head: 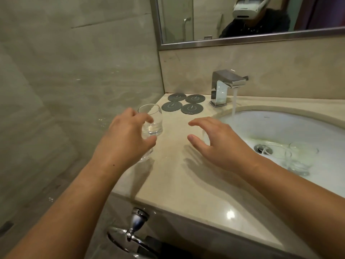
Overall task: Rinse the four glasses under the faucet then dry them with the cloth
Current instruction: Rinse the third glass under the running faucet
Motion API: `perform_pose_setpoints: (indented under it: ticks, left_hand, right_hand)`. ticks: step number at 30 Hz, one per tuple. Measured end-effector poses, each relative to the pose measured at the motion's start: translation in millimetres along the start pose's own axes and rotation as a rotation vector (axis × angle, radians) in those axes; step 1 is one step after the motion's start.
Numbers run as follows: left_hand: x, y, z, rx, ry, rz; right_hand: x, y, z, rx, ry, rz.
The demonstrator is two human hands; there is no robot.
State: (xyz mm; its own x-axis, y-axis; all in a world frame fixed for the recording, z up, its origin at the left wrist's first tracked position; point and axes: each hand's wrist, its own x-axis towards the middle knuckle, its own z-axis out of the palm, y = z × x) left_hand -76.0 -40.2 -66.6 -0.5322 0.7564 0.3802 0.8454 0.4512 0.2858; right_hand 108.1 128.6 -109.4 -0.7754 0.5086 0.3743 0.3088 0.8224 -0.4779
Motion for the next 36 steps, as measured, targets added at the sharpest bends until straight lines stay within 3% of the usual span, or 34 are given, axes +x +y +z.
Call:
perform_pose_setpoints:
  ticks: [4, 7, 11, 15, 21, 25, 30, 33, 36]
  left_hand:
    - [19, 51, 16, -0.239, 0.102, 0.16]
    - [39, 88, 39, -0.423, 0.083, 0.161]
    - [67, 126, 77, -0.723, -0.011, -0.053]
    - [91, 156, 114, -1.012, -0.023, -0.255]
    - [121, 178, 154, -1.315, 0.01, -0.539]
    - [123, 180, 158, -1.457, 0.047, -0.612]
    - [121, 178, 154, -1.28, -0.062, -0.48]
    - [122, 175, 158, -1.118, -0.109, -0.384]
    - [122, 174, 160, -1.051, -0.159, -0.329]
  right_hand:
    - [-3, 28, -17, 0.131, 0.064, 0.15]
    - [-8, 49, -29, 0.324, 0.141, 0.293]
    - [-9, 76, -47, 0.605, 0.181, 0.511]
    - [2, 94, -59, 0.923, 0.084, 0.745]
    - [33, 116, -47, 1.242, 0.041, 0.842]
    - [55, 123, -31, 1.301, 0.051, 0.826]
    - [65, 130, -16, 1.409, 0.253, 0.793]
    - [63, 143, -9, 1.169, 0.34, 0.73]
    - [56, 152, -7, 0.816, 0.381, 0.542]
